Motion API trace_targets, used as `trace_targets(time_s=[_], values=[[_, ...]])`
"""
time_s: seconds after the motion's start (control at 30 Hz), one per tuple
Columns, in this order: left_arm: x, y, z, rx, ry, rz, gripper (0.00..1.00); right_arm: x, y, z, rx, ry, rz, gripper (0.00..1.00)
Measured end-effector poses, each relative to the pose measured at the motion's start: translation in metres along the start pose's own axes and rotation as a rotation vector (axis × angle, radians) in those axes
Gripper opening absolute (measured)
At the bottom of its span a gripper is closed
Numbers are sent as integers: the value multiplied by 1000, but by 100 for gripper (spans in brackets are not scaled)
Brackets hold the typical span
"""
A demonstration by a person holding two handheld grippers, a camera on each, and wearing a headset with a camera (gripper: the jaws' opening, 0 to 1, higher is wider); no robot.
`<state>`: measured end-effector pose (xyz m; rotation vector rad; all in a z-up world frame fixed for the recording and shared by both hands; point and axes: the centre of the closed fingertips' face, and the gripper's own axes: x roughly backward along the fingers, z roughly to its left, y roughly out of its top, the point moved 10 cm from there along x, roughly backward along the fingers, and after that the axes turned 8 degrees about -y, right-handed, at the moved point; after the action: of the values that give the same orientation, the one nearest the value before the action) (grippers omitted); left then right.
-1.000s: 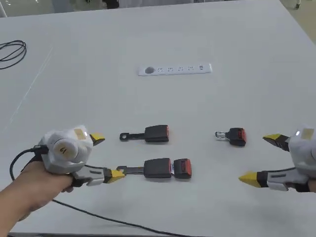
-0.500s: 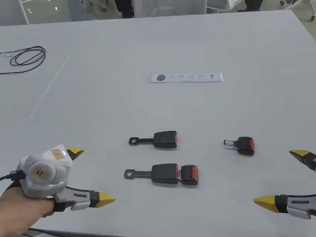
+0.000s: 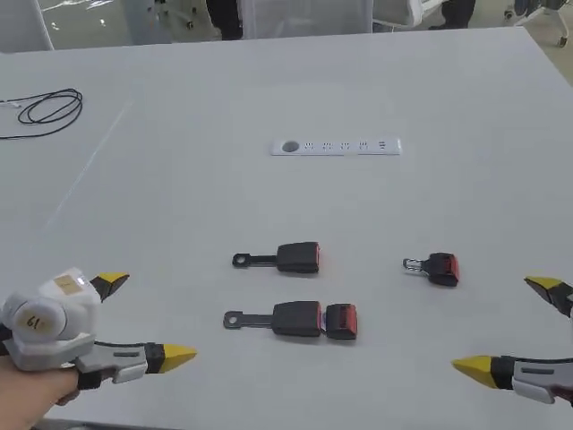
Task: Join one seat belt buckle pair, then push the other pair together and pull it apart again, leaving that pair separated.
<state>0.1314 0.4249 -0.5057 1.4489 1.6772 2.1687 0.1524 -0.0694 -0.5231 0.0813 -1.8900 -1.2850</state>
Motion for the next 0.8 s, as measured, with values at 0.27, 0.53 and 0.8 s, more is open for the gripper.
trace_targets(time_s=[0.27,0.53,0.8], values=[[-2,-1,-4,24,-1,-39,100,-2,5,5,0,2,-12,99],[6,-1,-1,37,1,-62,100,-5,7,9,39,13,3,100],[5,-4,-10,21,-24,-48,100,-10,7,11,-38,-4,-7,98]])
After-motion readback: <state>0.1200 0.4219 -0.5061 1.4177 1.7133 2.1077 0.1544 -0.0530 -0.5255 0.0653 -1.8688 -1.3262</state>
